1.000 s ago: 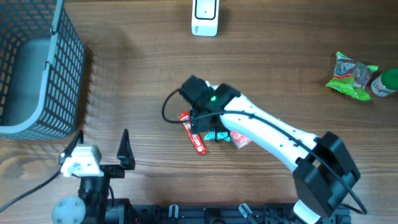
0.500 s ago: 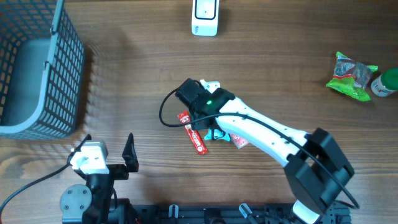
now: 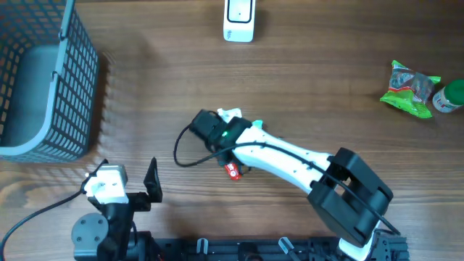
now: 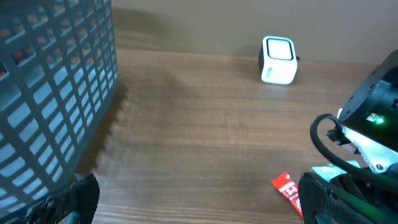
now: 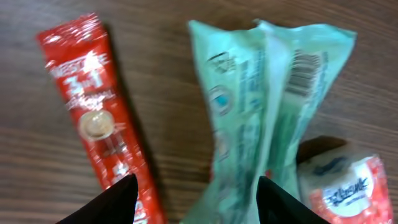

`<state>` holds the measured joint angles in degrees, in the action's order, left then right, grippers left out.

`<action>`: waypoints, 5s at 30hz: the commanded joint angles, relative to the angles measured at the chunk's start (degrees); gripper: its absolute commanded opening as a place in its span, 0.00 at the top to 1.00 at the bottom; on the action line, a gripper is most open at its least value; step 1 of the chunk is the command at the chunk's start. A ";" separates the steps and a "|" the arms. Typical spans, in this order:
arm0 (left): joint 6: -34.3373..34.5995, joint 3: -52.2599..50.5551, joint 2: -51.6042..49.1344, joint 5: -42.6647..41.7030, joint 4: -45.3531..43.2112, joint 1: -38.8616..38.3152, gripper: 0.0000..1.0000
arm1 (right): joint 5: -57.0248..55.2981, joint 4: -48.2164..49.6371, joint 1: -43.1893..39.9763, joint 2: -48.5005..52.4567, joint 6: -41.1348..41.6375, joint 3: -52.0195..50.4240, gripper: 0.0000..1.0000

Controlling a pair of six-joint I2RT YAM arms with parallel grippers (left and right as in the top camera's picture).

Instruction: Scan the item barcode

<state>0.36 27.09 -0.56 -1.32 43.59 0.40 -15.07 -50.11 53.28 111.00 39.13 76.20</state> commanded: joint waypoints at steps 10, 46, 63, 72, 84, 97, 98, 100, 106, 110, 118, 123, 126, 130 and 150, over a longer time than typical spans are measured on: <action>0.55 -0.61 0.28 0.76 1.31 -0.31 0.00 | -9.75 0.70 -0.07 4.74 -0.15 0.28 0.39; 0.55 -0.61 0.28 0.76 1.31 -0.31 0.00 | -8.02 1.68 0.00 -9.70 -49.03 1.05 0.21; 0.55 -0.61 0.28 0.76 1.31 -0.31 0.00 | -0.26 11.91 -1.38 -6.38 -26.75 -0.98 0.96; 0.55 -0.61 0.28 0.76 1.33 -0.31 0.00 | 6.45 13.42 -4.76 2.97 -27.12 -0.98 0.96; 0.55 -0.61 0.28 0.76 1.31 -0.31 0.00 | 7.39 12.98 -5.38 1.16 -27.10 2.27 0.96; 0.55 -0.63 0.28 0.76 1.33 -0.31 0.00 | 14.60 10.25 -5.25 -4.61 -26.51 -1.55 0.96; 0.55 -0.61 0.28 0.76 1.31 -0.31 0.00 | 16.22 10.40 -5.25 -4.17 -26.56 -3.02 0.96; 0.55 -0.63 0.28 0.76 1.33 -0.31 0.00 | 17.14 11.32 -5.25 -3.41 -26.43 -6.47 0.96; 0.55 -0.61 0.28 0.76 1.33 -0.31 0.00 | 20.28 12.11 -5.25 -2.78 -25.88 -9.42 0.96; 0.55 -0.61 0.28 0.76 1.33 -0.31 0.00 | 27.02 12.57 -5.25 -2.78 -28.55 -9.42 0.96; 0.55 -0.61 0.28 0.76 1.33 -0.31 0.00 | 22.40 11.54 -5.25 -9.07 -27.02 -3.96 0.96; 0.55 -0.61 0.28 0.76 1.33 -0.31 0.00 | 20.81 10.25 -5.25 -13.14 -26.27 -3.37 0.96; 0.55 -0.61 0.28 0.76 1.33 -0.31 0.00 | 22.21 8.87 -5.22 -12.20 -25.20 -5.03 0.96; 0.55 -0.61 0.28 0.76 1.31 -0.31 0.00 | 22.21 10.75 -5.31 -9.35 -25.24 -6.69 0.95; 0.55 -0.61 0.28 0.76 1.31 -0.31 0.00 | 26.01 9.75 -5.11 -5.97 -25.44 -2.84 0.96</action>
<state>0.36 27.03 -0.56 -1.15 45.01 0.43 10.04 -39.24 47.90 109.78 13.85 71.53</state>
